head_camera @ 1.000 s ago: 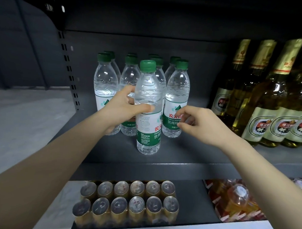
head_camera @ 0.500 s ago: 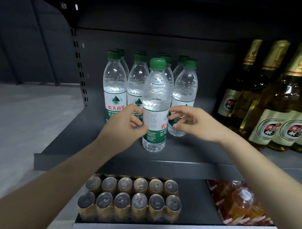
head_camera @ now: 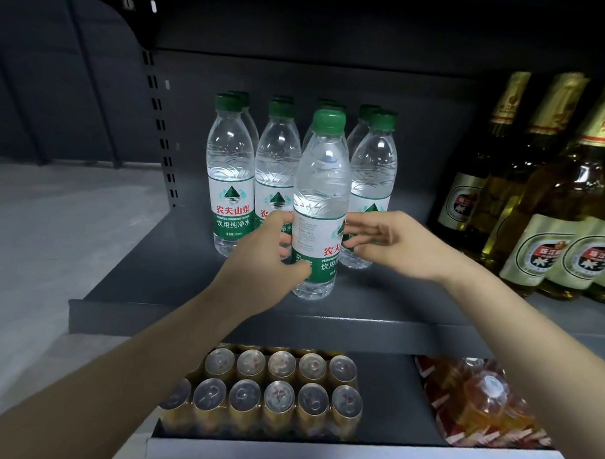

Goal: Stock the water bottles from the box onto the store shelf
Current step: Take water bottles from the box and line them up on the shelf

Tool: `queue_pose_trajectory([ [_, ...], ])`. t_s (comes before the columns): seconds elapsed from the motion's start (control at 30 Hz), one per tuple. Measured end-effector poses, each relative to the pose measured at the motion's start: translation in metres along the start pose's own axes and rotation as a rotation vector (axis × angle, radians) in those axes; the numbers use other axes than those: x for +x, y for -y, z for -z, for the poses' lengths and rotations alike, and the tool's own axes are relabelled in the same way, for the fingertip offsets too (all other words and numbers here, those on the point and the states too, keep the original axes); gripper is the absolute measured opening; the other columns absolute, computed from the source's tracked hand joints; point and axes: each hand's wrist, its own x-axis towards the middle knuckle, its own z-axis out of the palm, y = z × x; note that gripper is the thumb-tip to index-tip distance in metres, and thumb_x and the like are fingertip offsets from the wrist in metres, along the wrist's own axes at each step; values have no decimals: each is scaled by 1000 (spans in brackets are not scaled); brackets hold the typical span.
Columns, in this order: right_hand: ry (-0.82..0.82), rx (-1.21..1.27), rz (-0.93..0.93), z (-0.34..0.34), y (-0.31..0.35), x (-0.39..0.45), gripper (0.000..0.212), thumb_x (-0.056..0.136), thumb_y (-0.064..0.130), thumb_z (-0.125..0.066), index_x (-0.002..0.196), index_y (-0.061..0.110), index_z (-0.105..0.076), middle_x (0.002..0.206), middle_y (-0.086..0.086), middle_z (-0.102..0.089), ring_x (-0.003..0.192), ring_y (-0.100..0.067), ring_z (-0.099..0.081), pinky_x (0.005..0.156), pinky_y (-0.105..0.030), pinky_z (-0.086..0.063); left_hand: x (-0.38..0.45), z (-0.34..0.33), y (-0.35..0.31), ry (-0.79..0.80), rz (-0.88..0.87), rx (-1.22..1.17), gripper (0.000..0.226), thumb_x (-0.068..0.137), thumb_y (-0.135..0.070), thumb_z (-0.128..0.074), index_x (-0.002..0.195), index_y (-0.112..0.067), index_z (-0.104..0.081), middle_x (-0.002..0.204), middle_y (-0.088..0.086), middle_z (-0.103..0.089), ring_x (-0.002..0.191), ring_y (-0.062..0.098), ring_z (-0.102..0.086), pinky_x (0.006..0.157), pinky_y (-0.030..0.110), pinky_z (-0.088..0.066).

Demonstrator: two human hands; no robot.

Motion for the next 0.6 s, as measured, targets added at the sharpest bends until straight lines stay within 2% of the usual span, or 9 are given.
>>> queue_pose_trajectory([
  [0.07, -20, 4, -18, 1, 0, -4, 58, 84, -16, -49, 132, 15, -40, 117, 4, -56, 77, 18, -59, 80, -4, -46, 5, 0, 1, 34, 24, -58, 59, 82, -10, -65, 134, -19, -39, 116, 0, -57, 102, 15, -58, 88, 26, -45],
  [0.17, -45, 20, -9, 1, 0, -12, 65, 82, -21, -47, 121, 30, -40, 111, 14, -53, 76, 20, -59, 78, -2, -45, 10, 0, 3, 90, 39, -124, 59, 82, -3, -63, 135, -18, -40, 124, 5, -57, 101, 18, -60, 86, 27, -49],
  [0.23, -50, 33, -26, 0, -2, -18, 64, 82, -21, -48, 127, 22, -38, 115, 11, -51, 76, 20, -59, 77, -2, -45, 13, 1, 3, 117, 38, -166, 59, 82, 1, -61, 135, -17, -40, 124, 6, -57, 93, 14, -61, 80, 21, -49],
  [0.3, -55, 51, -57, 0, -4, -23, 59, 82, -19, -50, 134, 5, -38, 121, 1, -51, 81, 16, -60, 80, -3, -46, 15, 0, 3, 133, 36, -203, 59, 82, 2, -60, 135, -17, -40, 121, 5, -58, 87, 12, -61, 80, 23, -49],
  [0.33, -56, 48, -70, 0, -4, -26, 58, 82, -18, -51, 135, 2, -38, 125, -4, -52, 88, 10, -61, 83, -5, -46, 17, 0, 3, 137, 37, -205, 60, 83, 2, -60, 135, -18, -40, 119, 3, -59, 90, 13, -62, 82, 25, -50],
  [0.43, -64, 30, -84, 0, -4, -32, 58, 82, -16, -52, 135, 5, -40, 128, -10, -54, 107, -12, -58, 89, -9, -46, 20, -1, 3, 159, 35, -208, 60, 83, 3, -60, 135, -19, -40, 112, -2, -59, 97, 14, -62, 86, 27, -51],
  [0.53, -59, 18, -80, -2, -2, -36, 60, 83, -15, -52, 136, 9, -39, 125, -1, -53, 111, -11, -56, 90, -9, -46, 22, -1, 2, 176, 40, -217, 60, 83, 5, -58, 134, -20, -40, 103, -10, -58, 92, 8, -61, 83, 25, -51],
  [0.6, -64, 9, -81, -4, -2, -38, 60, 83, -14, -52, 136, 11, -39, 126, 1, -53, 110, -10, -56, 90, -9, -45, 23, 0, 3, 182, 45, -218, 60, 83, 6, -58, 134, -20, -39, 106, -8, -58, 92, 7, -61, 85, 27, -51],
])
